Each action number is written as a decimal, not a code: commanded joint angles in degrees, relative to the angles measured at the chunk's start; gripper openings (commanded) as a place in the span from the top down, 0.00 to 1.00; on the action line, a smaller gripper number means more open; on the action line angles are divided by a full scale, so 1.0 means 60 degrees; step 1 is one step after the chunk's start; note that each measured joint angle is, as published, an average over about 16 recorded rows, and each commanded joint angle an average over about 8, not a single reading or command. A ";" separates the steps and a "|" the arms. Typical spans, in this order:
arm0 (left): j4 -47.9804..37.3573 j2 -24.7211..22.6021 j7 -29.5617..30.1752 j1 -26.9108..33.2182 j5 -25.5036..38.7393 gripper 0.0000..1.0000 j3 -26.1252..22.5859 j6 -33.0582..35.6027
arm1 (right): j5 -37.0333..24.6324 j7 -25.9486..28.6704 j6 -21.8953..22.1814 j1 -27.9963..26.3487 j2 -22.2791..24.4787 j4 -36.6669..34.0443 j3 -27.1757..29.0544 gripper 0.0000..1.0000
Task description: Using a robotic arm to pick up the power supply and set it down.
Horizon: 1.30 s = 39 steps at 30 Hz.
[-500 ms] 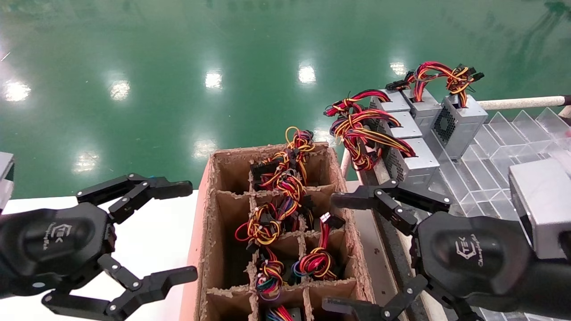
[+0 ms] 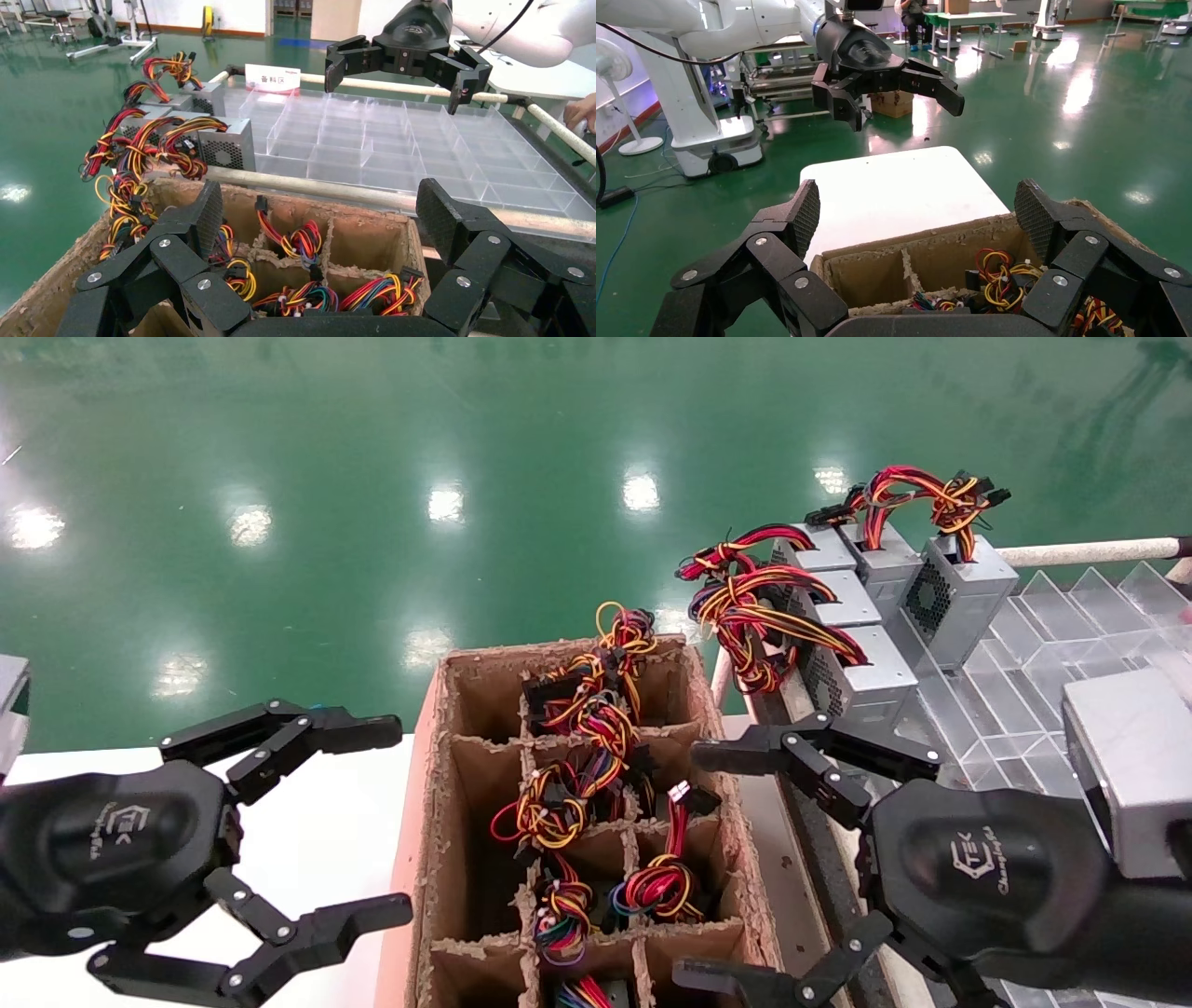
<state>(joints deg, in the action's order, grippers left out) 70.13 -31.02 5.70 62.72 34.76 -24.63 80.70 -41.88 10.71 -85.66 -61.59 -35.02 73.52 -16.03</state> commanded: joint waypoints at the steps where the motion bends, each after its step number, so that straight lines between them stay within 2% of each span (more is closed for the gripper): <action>1: 0.0000 0.0000 0.0000 0.0000 0.0000 0.00 0.0000 0.0000 | 0.0000 0.0000 0.0000 0.0000 0.0000 0.0000 0.0000 0.00; 39: 0.0000 0.0000 0.0000 0.0000 0.0000 0.00 0.0000 0.0000 | 0.0000 0.0000 0.0000 0.0000 0.0000 0.0000 0.0000 0.00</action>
<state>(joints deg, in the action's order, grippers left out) 70.13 -31.02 5.70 62.72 34.76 -24.63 80.70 -41.88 10.71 -85.66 -61.59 -35.02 73.52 -16.03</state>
